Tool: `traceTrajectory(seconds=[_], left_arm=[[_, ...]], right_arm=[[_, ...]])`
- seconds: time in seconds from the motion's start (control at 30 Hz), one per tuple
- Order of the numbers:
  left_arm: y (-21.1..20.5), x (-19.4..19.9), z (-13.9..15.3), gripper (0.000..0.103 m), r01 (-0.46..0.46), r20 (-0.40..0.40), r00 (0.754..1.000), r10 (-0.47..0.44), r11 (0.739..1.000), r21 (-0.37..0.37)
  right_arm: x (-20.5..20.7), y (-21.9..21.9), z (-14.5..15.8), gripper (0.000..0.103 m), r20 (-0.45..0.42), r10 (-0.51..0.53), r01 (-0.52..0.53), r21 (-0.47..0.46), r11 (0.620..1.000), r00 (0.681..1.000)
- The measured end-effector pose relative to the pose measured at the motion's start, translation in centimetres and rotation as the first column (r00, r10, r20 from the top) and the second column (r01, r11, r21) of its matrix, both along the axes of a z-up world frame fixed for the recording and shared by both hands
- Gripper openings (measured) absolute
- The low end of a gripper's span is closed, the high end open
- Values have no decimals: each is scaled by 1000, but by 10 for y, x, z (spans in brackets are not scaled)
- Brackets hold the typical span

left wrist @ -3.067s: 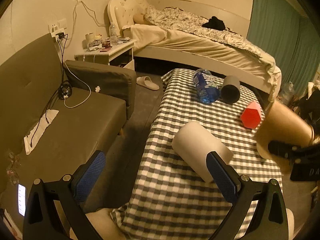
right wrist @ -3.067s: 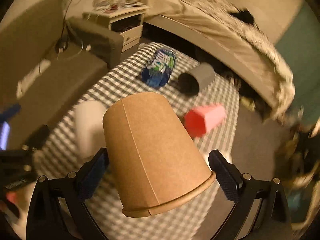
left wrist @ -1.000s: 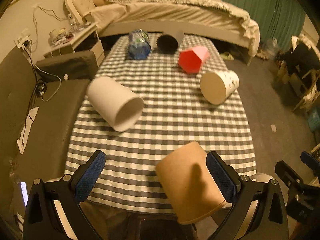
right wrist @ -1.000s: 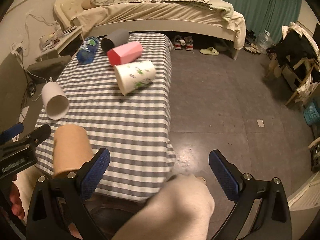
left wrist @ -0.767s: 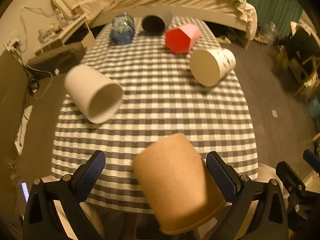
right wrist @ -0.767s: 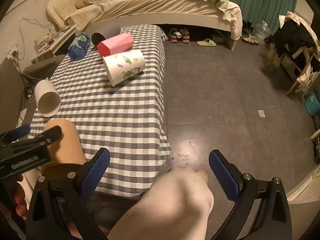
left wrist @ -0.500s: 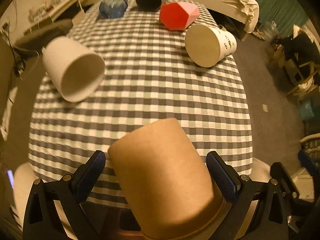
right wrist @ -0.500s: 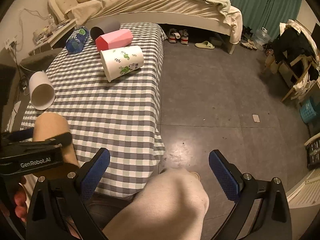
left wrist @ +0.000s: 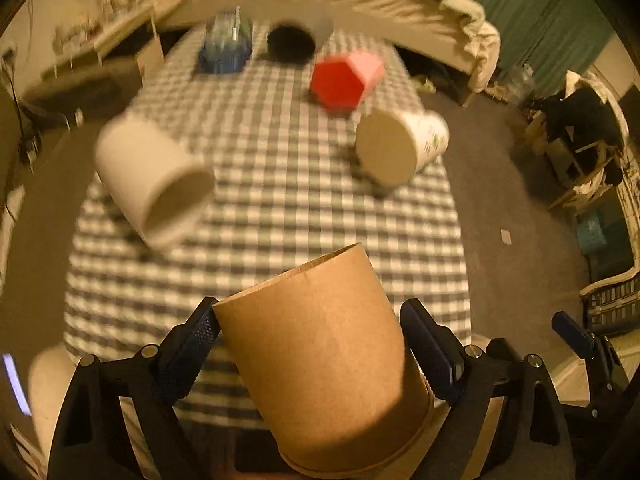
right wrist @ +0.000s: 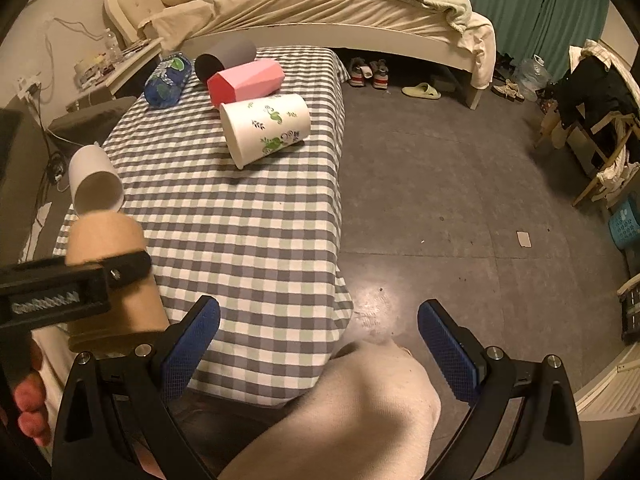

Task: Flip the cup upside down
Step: 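Rotate the tan cup in the left gripper so its base faces up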

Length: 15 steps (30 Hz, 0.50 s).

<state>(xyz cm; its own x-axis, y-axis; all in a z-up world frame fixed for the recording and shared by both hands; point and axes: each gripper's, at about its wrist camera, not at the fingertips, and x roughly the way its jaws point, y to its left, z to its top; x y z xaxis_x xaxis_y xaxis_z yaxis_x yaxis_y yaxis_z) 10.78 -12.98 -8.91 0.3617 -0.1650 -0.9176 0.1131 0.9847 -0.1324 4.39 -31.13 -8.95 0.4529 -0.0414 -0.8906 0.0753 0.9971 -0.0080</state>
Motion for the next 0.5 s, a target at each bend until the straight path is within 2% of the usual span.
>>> traceTrajectory(seconds=[0.13,0.23,0.37,0.5], left_arm=[[-5,-2,19,92,37,113,993,-42,998,46],[-7,-9,18,92,59,154,986,-68,996,64],[-7,-15,2,92,77,144,986,-83,996,49],[-1,-18,-13,91,68,115,991,-72,997,43]], right_arm=[[1,3,4,100,11,-3,3,2,1000,1000],[1,4,7,99,26,-2,2,7,1000,1000],[0,6,9,100,39,0,-1,18,1000,999],[-2,14,4,100,24,27,-26,-45,999,999]])
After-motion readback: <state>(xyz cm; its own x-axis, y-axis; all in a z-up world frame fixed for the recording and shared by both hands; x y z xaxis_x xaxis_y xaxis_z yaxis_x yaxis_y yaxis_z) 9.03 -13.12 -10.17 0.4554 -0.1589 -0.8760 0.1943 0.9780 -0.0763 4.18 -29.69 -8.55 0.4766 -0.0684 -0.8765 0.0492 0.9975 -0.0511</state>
